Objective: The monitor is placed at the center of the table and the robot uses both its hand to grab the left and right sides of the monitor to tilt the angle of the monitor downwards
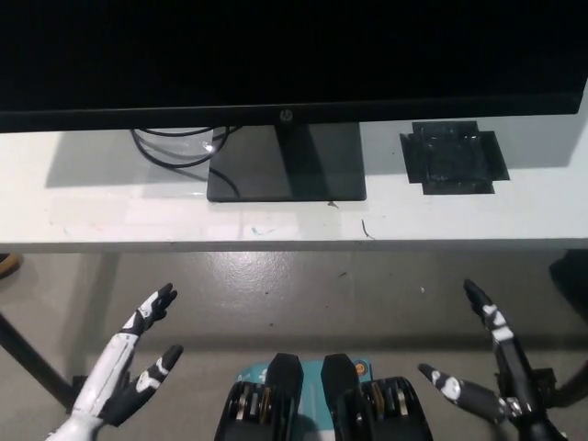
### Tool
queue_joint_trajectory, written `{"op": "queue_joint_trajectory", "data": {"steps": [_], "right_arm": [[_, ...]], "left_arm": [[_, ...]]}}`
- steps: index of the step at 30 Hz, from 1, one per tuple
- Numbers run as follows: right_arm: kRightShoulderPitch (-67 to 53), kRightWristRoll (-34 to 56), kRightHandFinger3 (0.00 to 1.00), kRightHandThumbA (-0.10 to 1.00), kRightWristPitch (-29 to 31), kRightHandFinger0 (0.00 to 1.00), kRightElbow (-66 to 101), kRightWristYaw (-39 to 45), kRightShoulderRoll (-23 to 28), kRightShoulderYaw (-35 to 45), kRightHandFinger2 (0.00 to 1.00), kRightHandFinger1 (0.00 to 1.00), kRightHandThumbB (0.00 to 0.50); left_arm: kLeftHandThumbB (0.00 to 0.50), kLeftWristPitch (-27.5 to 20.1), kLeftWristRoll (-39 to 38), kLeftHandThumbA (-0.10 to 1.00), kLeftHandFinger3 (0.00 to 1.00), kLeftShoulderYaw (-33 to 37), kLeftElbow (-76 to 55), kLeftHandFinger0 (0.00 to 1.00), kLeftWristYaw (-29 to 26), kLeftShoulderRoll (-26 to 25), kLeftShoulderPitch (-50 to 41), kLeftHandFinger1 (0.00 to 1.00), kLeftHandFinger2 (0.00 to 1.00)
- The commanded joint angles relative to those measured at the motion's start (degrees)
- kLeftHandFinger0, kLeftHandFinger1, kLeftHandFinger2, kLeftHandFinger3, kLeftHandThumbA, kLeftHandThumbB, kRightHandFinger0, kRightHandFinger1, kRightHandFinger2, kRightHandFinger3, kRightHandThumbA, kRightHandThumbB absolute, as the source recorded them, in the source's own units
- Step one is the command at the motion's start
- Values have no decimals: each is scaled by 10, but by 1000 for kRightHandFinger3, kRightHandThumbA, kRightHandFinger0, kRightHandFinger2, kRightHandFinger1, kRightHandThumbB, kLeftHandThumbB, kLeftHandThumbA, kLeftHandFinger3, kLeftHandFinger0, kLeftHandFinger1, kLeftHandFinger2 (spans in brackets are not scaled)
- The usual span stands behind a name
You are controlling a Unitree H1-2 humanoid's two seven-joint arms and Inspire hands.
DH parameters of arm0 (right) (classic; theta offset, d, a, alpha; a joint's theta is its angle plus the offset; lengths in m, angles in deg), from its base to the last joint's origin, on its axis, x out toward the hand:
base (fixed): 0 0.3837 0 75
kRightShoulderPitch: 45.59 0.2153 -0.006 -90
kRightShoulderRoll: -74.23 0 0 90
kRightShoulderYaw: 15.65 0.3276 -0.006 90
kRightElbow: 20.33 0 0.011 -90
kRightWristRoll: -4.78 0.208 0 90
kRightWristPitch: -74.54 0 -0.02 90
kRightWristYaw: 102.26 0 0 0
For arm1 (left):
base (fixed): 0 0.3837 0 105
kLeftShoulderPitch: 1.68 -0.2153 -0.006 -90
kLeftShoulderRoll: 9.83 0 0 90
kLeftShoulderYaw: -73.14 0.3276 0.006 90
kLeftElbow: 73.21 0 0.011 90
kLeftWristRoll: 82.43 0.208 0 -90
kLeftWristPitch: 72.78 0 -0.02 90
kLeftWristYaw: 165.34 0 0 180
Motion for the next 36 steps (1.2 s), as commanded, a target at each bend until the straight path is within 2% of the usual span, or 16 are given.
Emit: {"op": "queue_joint_trajectory", "data": {"steps": [1,4,5,10,11,12,13,14,17,19,23,24,29,32,35,36], "right_arm": [[-40,-20,1000,856,45,1000,117,-41,26,-19,1000,1000,328],[-40,-21,1000,858,45,1000,119,-47,30,-24,1000,1000,327],[-45,-50,1000,900,45,1000,180,-77,43,-27,1000,1000,331],[-34,-80,1000,952,45,1000,232,-118,60,-16,1000,1000,363],[-11,-49,1000,981,45,1000,263,-66,72,46,1000,1000,405],[-11,-49,1000,981,45,1000,263,-67,72,46,1000,1000,406],[9,-32,1000,949,39,1000,259,-48,85,72,1000,1000,414],[28,-22,1000,935,31,1000,253,-36,97,88,1000,1000,416],[69,-2,1000,957,-2,1000,234,-13,110,110,1000,1000,445],[113,20,1000,1000,-23,1000,201,7,128,120,1000,1000,432],[119,25,1000,1000,-25,1000,196,19,126,127,1000,1000,432],[167,51,1000,1000,-45,1000,158,38,143,132,1000,1000,423],[249,92,1000,1000,-88,1000,88,79,158,143,1000,1000,496],[281,107,1000,1000,-101,1000,51,108,163,141,1000,1000,500],[282,108,1000,1000,-102,1000,49,115,161,144,1000,1000,500],[326,94,1000,1000,-107,1000,-14,131,172,135,1000,1000,500]], "left_arm": [[339,-13,-20,904,1000,-7,-138,1000,43,-46,-40,1000,1000],[340,-8,-20,905,1000,-7,-142,1000,45,-46,-42,1000,1000],[378,-16,-40,920,1000,-17,-197,1000,48,-63,-49,1000,1000],[368,-33,-42,911,1000,-45,-243,1000,36,-68,-46,1000,1000],[435,-33,-49,947,1000,-102,-267,1000,1,-69,-28,1000,1000],[436,-33,-50,947,1000,-104,-267,1000,4,-67,-28,1000,1000],[487,-7,-26,1000,1000,-139,-275,1000,-11,-62,-12,1000,1000],[500,13,-14,1000,1000,-163,-279,1000,-16,-65,1,1000,1000],[470,21,-44,1000,1000,-200,-243,1000,0,-88,33,1000,1000],[499,0,-84,968,1000,-225,-166,1000,9,-118,71,1000,1000],[500,-7,-91,963,1000,-233,-152,1000,18,-119,79,1000,1000],[497,3,-83,964,1000,-256,-119,1000,10,-143,105,1000,1000],[447,53,-85,970,1000,-277,-79,1000,27,-194,145,1000,1000],[455,89,-74,981,1000,-274,-68,1000,34,-217,165,1000,1000],[456,92,-75,984,1000,-273,-69,1000,34,-218,165,1000,1000],[428,100,-60,978,1000,-260,-30,1000,46,-244,198,1000,1000]]}}
